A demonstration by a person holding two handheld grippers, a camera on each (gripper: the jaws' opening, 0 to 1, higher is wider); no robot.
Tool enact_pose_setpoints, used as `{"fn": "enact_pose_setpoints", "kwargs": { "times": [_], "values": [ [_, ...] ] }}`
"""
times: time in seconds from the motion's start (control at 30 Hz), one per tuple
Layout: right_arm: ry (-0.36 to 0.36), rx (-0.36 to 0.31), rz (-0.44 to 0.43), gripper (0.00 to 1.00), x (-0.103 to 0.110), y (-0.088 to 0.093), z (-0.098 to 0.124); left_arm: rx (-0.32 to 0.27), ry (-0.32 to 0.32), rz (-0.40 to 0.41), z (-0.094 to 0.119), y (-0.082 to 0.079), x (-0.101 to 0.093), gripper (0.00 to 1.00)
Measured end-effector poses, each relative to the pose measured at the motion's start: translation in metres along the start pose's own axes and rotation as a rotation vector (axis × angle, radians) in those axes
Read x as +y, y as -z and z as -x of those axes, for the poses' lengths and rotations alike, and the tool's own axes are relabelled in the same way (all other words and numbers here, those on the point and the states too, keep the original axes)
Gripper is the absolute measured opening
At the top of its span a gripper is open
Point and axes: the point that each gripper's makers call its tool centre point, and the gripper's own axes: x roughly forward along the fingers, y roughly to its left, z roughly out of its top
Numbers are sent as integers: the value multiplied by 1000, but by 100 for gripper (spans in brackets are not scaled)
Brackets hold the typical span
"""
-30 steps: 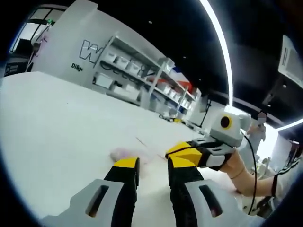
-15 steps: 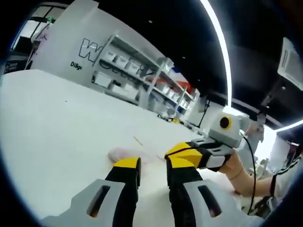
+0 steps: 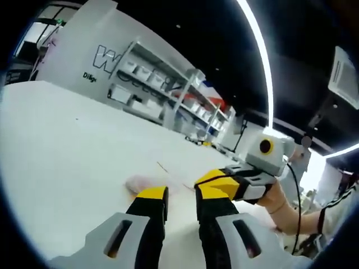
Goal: Open the resealable bag by pulling the two sides of the seal apart until the entire bag opening is separated and visibly accessible.
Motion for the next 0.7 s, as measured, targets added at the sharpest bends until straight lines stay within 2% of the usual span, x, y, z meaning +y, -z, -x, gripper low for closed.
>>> {"fn": "enact_pose_setpoints", "kwargs": {
  "times": [0.7],
  "values": [
    [-31,-21,13,0,5,-6,3,-51,19,91,1,-5,-2,18]
  ]
}}
